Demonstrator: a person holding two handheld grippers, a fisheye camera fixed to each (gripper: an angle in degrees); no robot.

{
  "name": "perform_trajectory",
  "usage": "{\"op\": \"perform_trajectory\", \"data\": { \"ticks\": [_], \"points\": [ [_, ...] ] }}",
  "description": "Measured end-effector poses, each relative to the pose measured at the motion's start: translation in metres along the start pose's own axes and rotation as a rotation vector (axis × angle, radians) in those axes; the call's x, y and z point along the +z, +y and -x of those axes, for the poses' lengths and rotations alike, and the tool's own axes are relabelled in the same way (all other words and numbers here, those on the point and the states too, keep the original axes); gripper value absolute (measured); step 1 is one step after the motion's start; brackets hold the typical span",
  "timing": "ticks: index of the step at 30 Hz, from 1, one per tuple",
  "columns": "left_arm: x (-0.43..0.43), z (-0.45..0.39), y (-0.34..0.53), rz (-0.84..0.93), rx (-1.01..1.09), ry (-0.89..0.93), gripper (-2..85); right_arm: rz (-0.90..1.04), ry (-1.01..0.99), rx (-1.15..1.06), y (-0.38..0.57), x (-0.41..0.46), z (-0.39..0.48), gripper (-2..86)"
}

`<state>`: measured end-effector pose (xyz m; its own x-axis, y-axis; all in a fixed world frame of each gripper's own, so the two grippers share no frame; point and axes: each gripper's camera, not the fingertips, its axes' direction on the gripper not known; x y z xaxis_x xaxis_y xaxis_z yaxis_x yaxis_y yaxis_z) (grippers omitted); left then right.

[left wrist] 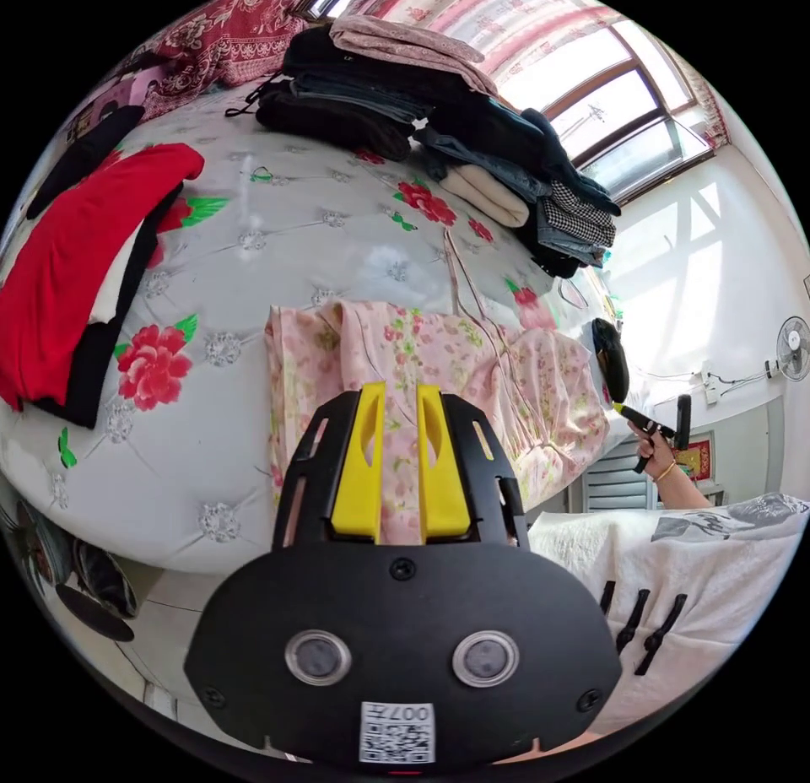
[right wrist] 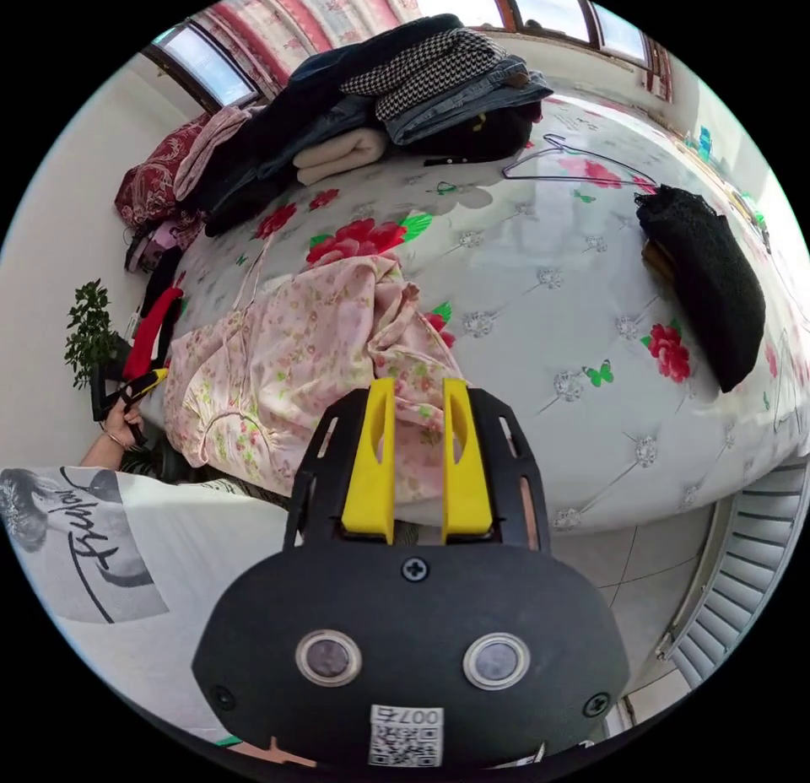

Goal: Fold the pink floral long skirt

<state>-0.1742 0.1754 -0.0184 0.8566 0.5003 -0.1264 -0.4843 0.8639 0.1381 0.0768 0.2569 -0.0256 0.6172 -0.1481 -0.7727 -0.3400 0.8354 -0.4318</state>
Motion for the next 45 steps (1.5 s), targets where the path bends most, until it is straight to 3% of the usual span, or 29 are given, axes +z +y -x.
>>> {"op": "perform_trajectory", "data": {
  "ticks": [9,16,20,23,26,30,34,38,45],
  "points": [
    [0.058,-0.008,-0.057,0.134,0.022,-0.184,1.1,0.144,0.086,0.179,-0.077,0.078,0.003,1.4],
    [0.066,0.002,-0.059,0.076,-0.023,-0.18,-0.9,0.034,0.233,0.408,-0.074,0.042,-0.057,0.6],
    [0.066,0.001,-0.056,0.07,-0.024,-0.183,-0.9,-0.075,0.087,0.22,-0.062,0.016,-0.024,3.6],
    [0.065,0.001,-0.05,0.051,-0.039,-0.18,-1.0,0.019,-0.046,-0.058,-0.044,0.028,0.043,6.6],
    [0.064,0.003,-0.046,0.039,-0.058,-0.18,-1.0,0.16,0.008,-0.195,-0.016,0.058,0.087,8.7],
    [0.061,0.004,-0.041,0.037,-0.079,-0.194,-1.0,0.279,0.218,-0.154,0.021,0.089,0.091,6.5],
    [0.057,0.005,-0.038,0.042,-0.073,-0.208,-0.9,0.238,0.259,-0.183,0.04,0.085,0.083,1.7],
    [0.046,0.014,-0.033,0.06,-0.123,-0.179,-0.2,0.162,0.166,-0.133,0.055,0.053,0.048,0.4],
    [-0.004,0.01,0.027,-0.049,-0.162,-0.131,4.9,0.213,-0.019,0.0,0.091,0.06,0.001,3.9]
  ]
}}
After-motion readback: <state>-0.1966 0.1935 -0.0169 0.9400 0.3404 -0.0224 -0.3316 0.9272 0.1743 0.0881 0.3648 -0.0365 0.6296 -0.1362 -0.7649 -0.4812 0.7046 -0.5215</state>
